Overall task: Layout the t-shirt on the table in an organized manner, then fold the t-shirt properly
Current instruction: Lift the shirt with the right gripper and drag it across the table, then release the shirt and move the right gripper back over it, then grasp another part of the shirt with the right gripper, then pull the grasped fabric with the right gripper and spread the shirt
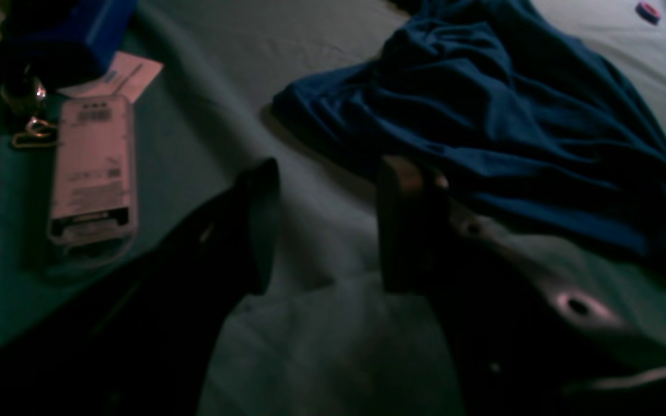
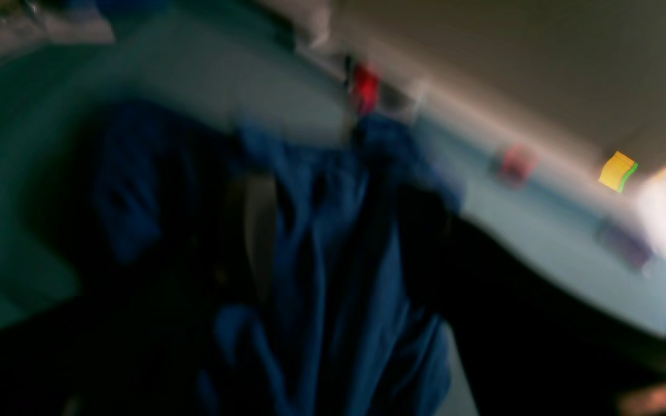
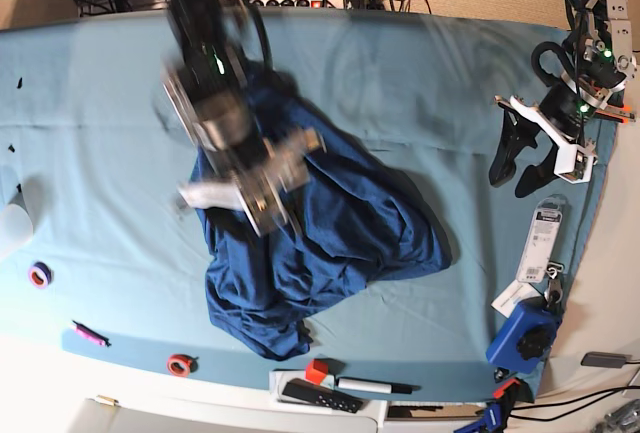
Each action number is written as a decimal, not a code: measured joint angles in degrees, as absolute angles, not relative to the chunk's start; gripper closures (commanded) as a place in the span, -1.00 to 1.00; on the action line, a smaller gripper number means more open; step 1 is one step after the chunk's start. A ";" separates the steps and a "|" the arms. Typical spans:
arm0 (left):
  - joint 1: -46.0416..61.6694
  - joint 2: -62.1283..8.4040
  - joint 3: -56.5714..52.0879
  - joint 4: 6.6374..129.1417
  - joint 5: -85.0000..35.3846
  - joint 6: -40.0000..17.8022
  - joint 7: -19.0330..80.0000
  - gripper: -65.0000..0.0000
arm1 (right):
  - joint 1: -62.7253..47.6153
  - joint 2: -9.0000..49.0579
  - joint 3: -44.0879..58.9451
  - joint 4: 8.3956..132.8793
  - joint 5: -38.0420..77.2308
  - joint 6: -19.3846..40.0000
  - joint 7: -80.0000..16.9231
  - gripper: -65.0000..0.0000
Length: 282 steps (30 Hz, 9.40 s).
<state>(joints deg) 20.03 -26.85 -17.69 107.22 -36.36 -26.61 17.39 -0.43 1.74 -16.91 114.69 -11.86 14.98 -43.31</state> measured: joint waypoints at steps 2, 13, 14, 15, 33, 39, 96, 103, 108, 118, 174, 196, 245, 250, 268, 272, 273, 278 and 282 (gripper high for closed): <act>20.16 -27.03 -17.76 107.26 -36.71 -26.63 17.41 0.13 | 6.04 0.36 -16.84 104.71 -12.01 14.50 -43.05 -0.01; 20.10 -26.89 -17.74 107.22 -36.60 -26.61 17.65 0.13 | 45.60 -2.57 -16.88 43.42 -14.74 11.16 -36.67 -0.01; 20.08 -26.92 -17.72 107.22 -36.67 -26.63 17.61 0.13 | 48.14 -2.50 -16.88 38.76 -14.79 11.27 -35.38 -0.01; 20.08 -26.87 -17.72 107.22 -36.69 -26.65 17.61 0.13 | 50.35 -2.55 -16.88 34.17 -15.14 11.44 -34.15 -0.01; 16.95 -26.83 -17.72 107.24 -36.51 -26.63 18.39 0.18 | 49.25 0.23 -16.88 25.06 -29.91 6.57 -30.35 1.00; 16.64 -26.76 -17.72 107.24 -36.53 -26.61 18.41 0.21 | 49.52 6.81 -16.91 43.09 -23.05 3.92 -47.48 1.00; 16.45 -25.69 -17.69 107.24 -38.28 -26.85 20.14 0.21 | -22.11 9.52 -16.99 133.93 1.56 13.47 -58.28 -0.04; 16.45 -25.08 -15.90 107.22 -38.46 -26.68 20.12 0.21 | -6.55 4.10 -16.82 123.70 -7.90 6.20 -56.75 -0.04; 16.43 -25.12 -11.18 107.22 -37.08 -26.59 20.62 0.21 | 5.06 -0.08 -13.19 101.36 -5.32 6.07 -56.62 -0.04; 14.33 -24.95 -5.89 107.22 -33.23 -26.57 20.80 0.21 | 22.52 -3.07 -3.81 67.92 -3.95 7.68 -55.18 0.20; 8.58 -25.23 -5.78 100.57 -33.47 -22.72 20.58 0.21 | 0.01 -6.00 -42.28 107.66 -3.60 14.00 -77.36 1.00; 2.00 -29.41 -5.69 100.49 -26.57 -15.40 20.58 0.21 | 6.76 -7.40 -42.24 96.27 -5.69 11.66 -61.43 -0.08; 0.93 -29.39 -5.69 100.49 -23.79 -13.15 20.73 0.21 | 18.13 -7.62 -42.39 102.94 -14.81 4.38 -71.37 1.00; 0.93 -29.39 -5.69 100.47 -27.55 -13.72 20.58 0.21 | 10.22 -5.82 -42.41 110.19 -24.64 2.87 -74.65 1.00; 0.91 -24.77 -4.29 100.36 -35.40 -22.31 21.02 0.21 | -7.33 13.50 -9.13 120.11 -34.89 -3.75 -75.48 1.00; 0.27 -24.75 2.39 100.31 -33.89 -22.39 21.04 0.21 | -9.56 16.36 1.04 120.11 -30.17 -3.66 -74.32 1.00; -0.03 -24.69 4.43 100.29 -33.41 -22.41 21.08 0.21 | -10.24 16.97 3.33 120.11 -29.82 -3.73 -74.32 1.00; -3.07 -24.05 13.04 100.16 -29.04 -21.61 21.10 0.21 | -14.20 19.09 12.91 120.11 -26.37 -3.60 -73.87 1.00; -6.00 -20.93 17.63 100.03 -27.46 -19.00 21.06 0.21 | -17.32 19.79 18.26 120.11 -20.71 -2.87 -73.69 1.00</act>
<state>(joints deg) -6.00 -20.93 17.63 100.03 -27.46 -19.00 21.06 -17.32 19.79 18.26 120.11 -20.71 -2.87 -73.69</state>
